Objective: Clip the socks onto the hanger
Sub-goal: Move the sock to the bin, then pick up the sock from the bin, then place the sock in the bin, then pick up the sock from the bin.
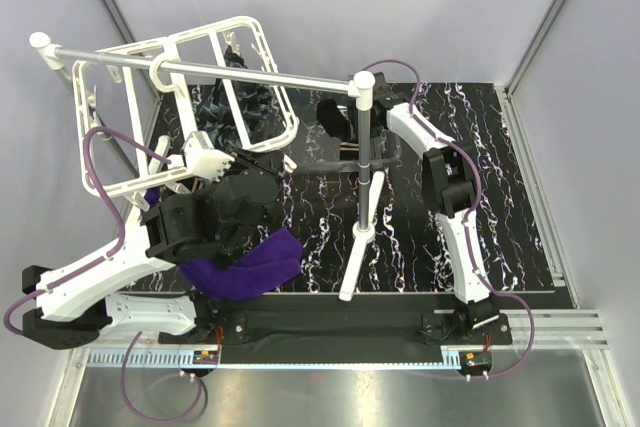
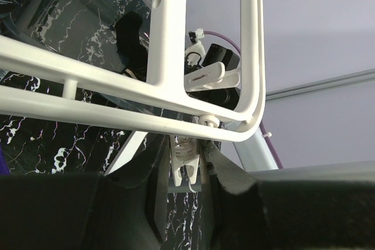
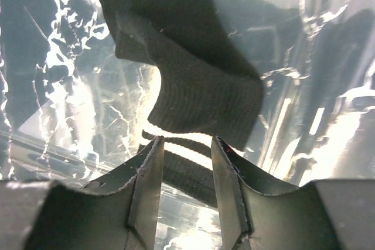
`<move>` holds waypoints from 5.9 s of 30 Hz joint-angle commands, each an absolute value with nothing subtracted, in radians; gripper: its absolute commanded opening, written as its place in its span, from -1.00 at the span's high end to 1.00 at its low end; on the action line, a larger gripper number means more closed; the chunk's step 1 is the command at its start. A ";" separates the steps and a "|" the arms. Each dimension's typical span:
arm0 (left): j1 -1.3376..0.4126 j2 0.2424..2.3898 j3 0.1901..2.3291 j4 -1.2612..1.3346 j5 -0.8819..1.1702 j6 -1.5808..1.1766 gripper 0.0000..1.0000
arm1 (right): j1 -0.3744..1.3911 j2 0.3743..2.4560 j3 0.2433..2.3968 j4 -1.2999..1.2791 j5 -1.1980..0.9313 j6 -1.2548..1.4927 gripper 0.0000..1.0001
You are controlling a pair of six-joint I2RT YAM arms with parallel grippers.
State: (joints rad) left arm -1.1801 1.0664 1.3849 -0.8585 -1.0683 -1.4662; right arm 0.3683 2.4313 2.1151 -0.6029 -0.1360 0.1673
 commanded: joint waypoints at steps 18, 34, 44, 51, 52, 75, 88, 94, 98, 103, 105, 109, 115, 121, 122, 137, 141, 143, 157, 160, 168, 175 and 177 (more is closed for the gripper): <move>-1.184 1.042 1.394 -0.819 -1.080 -1.451 1.00 | 0.408 2.592 2.335 -0.744 -0.052 0.130 -0.07; -1.184 1.048 1.387 -0.816 -1.069 -1.460 1.00 | 0.417 2.527 2.237 -0.603 -0.035 0.104 1.00; -1.184 1.055 1.385 -0.815 -1.058 -1.471 1.00 | 0.302 2.139 1.889 -0.207 -0.230 0.308 1.00; -1.184 1.063 1.384 -0.801 -1.051 -1.471 1.00 | 0.209 1.864 1.675 0.107 -0.264 0.414 1.00; -1.184 1.065 1.385 -0.801 -1.051 -1.473 1.00 | 0.201 1.832 1.658 0.130 -0.250 0.423 1.00; -1.184 1.048 1.330 -0.690 -0.990 -1.427 1.00 | 0.138 0.875 1.407 -0.428 -0.063 0.448 1.00; -1.184 0.992 1.290 -0.597 -0.905 -1.434 1.00 | 0.163 0.735 1.313 -0.532 -0.702 0.692 1.00; -1.184 0.985 1.285 -0.568 -0.874 -1.436 1.00 | 0.213 0.775 1.227 -0.448 -0.769 0.817 1.00; -1.184 0.976 1.281 -0.552 -0.865 -1.436 1.00 | 0.267 0.787 1.197 -0.393 -0.746 0.850 1.00; -1.184 0.977 1.278 -0.561 -0.868 -1.440 1.00 | 0.282 0.799 1.296 -0.524 -0.526 0.661 1.00; -1.184 0.977 1.275 -0.571 -0.874 -1.442 1.00 | 0.284 0.825 1.418 -0.701 -0.413 0.562 1.00; -1.184 0.976 1.279 -0.574 -0.879 -1.430 1.00 | 0.282 0.839 1.489 -0.808 -0.096 0.410 1.00; -1.184 0.979 1.275 -0.560 -0.876 -1.413 1.00 | 0.281 0.926 1.490 -0.758 0.173 0.270 1.00; -1.186 0.979 1.255 -0.552 -0.865 -1.416 1.00 | 0.276 1.176 1.522 -0.522 0.158 0.326 1.00; -1.186 0.973 1.252 -0.551 -0.865 -1.417 1.00 | 0.273 1.213 1.534 -0.499 0.155 0.353 1.00; -1.186 0.937 1.229 -0.569 -0.916 -1.420 1.00 | 0.258 1.854 1.603 -0.249 0.158 1.172 1.00; -1.187 0.931 1.227 -0.577 -0.931 -1.422 1.00 | 0.308 1.963 1.626 -0.203 0.091 1.332 1.00; -1.187 0.928 1.230 -0.586 -0.936 -1.425 1.00 | 0.334 2.008 1.623 -0.205 0.094 1.403 1.00; -1.187 0.897 1.210 -0.597 -0.946 -1.428 1.00 | 0.341 1.997 1.497 -0.037 -0.137 1.317 -0.52; -1.187 0.888 1.201 -0.586 -0.940 -1.420 1.00 | 0.298 1.977 1.506 -0.038 -0.173 1.045 -0.54; -1.187 0.888 1.183 -0.565 -0.930 -1.404 1.00 | 0.233 2.000 1.778 -0.313 -0.348 -0.179 -0.52; -1.187 0.899 1.216 -0.589 -0.930 -1.381 1.00 | 0.232 2.057 1.763 -0.311 -0.478 -0.723 -0.24; -1.187 0.890 1.210 -0.592 -0.933 -1.387 1.00 | 0.238 2.072 1.743 -0.302 -0.558 -0.915 -0.17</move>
State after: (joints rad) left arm -1.1835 0.8989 1.1870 -0.6052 -0.9108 -1.4025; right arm 0.2256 2.0434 1.7496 -0.2790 -0.4129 -0.4770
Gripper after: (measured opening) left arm 0.259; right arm 0.596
